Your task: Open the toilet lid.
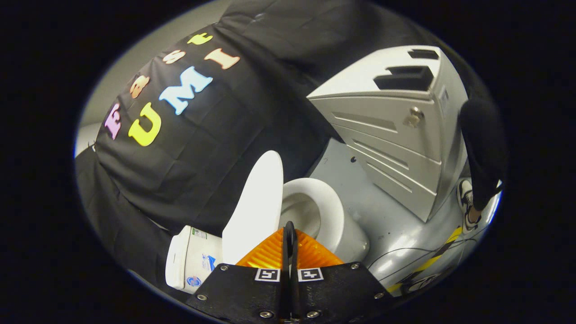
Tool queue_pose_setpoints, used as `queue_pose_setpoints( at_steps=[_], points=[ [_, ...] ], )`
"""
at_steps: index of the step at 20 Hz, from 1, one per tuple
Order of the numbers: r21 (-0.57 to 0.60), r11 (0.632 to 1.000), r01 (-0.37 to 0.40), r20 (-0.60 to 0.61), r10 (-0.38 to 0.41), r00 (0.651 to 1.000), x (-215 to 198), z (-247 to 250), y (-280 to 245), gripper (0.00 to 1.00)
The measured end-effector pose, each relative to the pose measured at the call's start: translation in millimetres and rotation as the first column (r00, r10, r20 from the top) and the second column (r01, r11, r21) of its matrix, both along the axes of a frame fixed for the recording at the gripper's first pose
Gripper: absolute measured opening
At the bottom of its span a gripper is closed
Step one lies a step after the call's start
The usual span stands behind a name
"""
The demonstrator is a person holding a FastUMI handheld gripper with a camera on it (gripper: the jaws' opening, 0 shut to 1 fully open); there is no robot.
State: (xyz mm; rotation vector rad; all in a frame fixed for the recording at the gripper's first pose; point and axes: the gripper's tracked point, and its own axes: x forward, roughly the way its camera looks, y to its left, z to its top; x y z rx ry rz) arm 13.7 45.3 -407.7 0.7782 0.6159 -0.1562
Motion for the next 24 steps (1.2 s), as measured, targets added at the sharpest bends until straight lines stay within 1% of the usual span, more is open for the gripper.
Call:
queue_pose_setpoints(
  at_steps=[3,6,9,13,19,22,24],
  points=[
    [-0.082,0.996,-0.042,0.018,0.043,0.999,4,27,7,0.00],
    [-0.141,0.988,-0.063,0.034,0.069,0.997,7,48,16,0.00],
    [-0.219,0.970,-0.103,0.046,0.116,0.992,9,65,26,0.00],
    [-0.310,0.940,-0.141,0.060,0.167,0.984,12,92,41,0.00],
    [-0.402,0.899,-0.175,0.091,0.230,0.969,15,123,65,0.00],
    [-0.466,0.865,-0.187,0.093,0.258,0.962,16,137,76,0.00],
    [-0.513,0.834,-0.202,0.090,0.286,0.954,18,146,85,0.00]
  ],
)
